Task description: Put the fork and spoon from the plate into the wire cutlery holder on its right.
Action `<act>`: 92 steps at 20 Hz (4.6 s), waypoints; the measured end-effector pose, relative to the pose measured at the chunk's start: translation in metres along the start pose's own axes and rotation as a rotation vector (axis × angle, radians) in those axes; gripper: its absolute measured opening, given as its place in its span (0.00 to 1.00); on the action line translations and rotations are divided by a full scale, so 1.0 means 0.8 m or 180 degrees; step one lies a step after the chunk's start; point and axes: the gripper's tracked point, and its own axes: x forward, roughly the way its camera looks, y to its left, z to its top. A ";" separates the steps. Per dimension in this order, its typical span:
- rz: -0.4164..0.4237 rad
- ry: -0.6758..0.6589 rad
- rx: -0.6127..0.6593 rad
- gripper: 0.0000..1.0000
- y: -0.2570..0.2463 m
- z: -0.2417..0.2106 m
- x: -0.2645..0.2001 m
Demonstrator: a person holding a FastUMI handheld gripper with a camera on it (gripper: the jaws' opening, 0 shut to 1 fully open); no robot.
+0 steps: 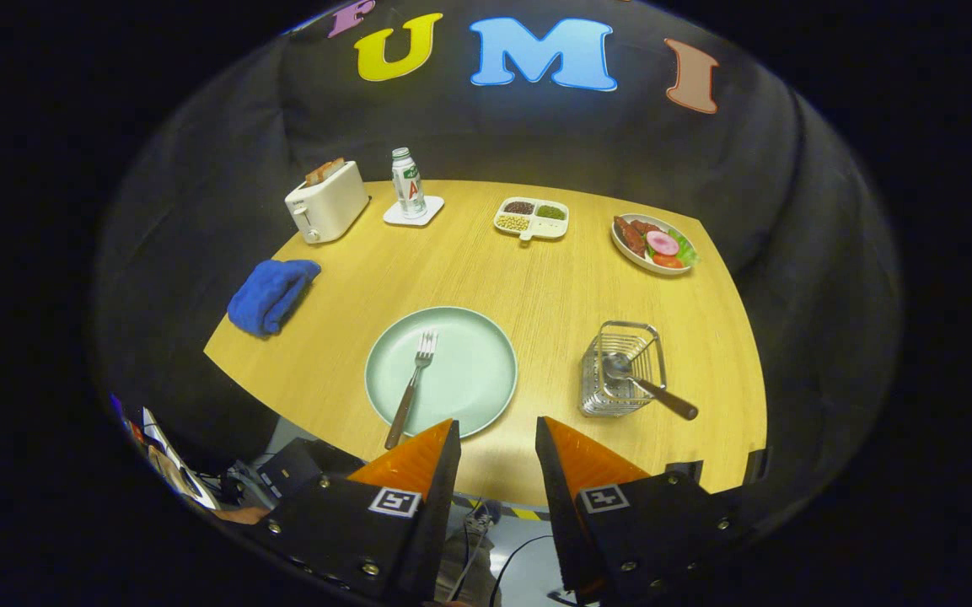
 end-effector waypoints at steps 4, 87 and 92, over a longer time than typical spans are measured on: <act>0.0112 0.0119 -0.0039 0.54 0.033 -0.020 0.016; -0.0062 0.1394 -0.0277 0.01 -0.202 0.001 -0.067; -0.0078 0.1553 -0.0320 0.01 -0.213 -0.003 -0.047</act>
